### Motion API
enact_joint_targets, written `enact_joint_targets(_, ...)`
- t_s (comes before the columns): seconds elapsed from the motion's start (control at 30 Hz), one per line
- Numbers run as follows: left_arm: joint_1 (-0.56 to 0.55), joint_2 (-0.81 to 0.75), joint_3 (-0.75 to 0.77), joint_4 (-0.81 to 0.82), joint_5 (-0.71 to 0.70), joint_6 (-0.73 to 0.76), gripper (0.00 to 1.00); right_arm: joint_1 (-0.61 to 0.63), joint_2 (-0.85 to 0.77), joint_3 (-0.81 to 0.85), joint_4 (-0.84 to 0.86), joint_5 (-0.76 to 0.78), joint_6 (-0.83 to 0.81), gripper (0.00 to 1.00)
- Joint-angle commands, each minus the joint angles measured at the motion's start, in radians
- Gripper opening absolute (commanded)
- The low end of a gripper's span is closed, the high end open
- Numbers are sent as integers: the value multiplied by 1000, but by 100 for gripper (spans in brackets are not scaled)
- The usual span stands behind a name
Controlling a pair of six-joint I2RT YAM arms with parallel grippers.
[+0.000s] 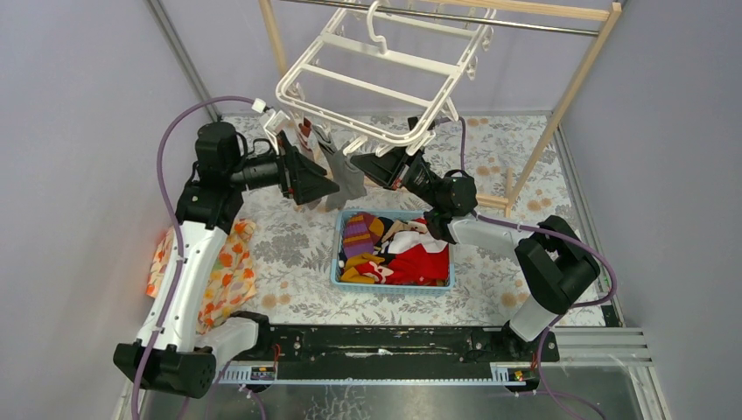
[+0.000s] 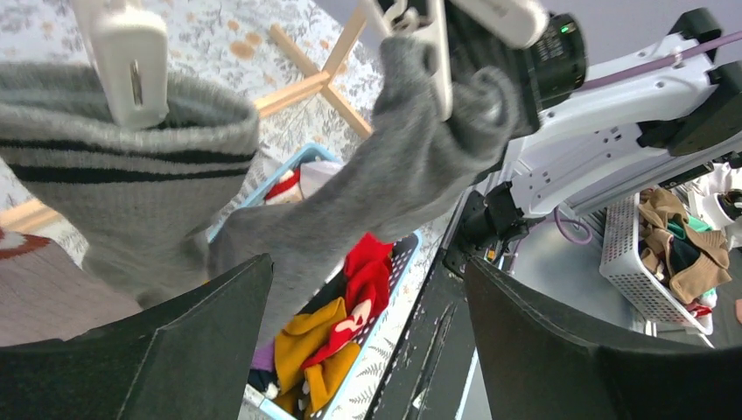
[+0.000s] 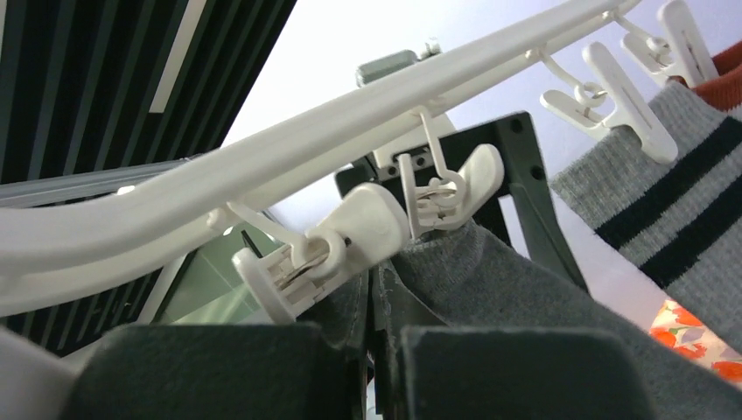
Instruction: Clip the socks to the hanger
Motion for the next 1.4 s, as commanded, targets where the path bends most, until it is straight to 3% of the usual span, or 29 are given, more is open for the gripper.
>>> enact_joint_targets(0.0, 0, 9, -54, 8, 3, 75, 88, 15, -20, 34, 99, 24, -26, 2)
enact_joint_targets(0.17, -49, 4, -94, 57, -20, 68, 89, 49, -9, 54, 61, 43, -58, 1)
enact_joint_targets(0.27, -106, -5, -108, 59, -82, 88, 81, 72, 4, 79, 35, 55, -71, 2)
enact_joint_targets(0.37, -115, -2, -115, 73, -114, 73, 52, 84, -2, 81, 4, 66, -94, 7)
enact_joint_targets(0.57, -113, -44, -148, 91, -235, 77, 0, 82, -80, -14, -92, 118, -188, 34)
enact_joint_targets(0.77, -111, -63, -117, 46, -262, 95, 0, 62, -183, -102, -206, 123, -341, 66)
enact_joint_targets(0.87, -111, -59, -82, 5, -287, 114, 0, 59, -261, -158, -309, 131, -484, 74)
enact_joint_targets(1.0, -108, -56, -63, -7, -282, 110, 0, 60, -356, -221, -426, 193, -649, 77)
enact_joint_targets(1.37, -108, -53, -34, -69, -281, 124, 0, 59, -422, -202, -432, 307, -880, 77)
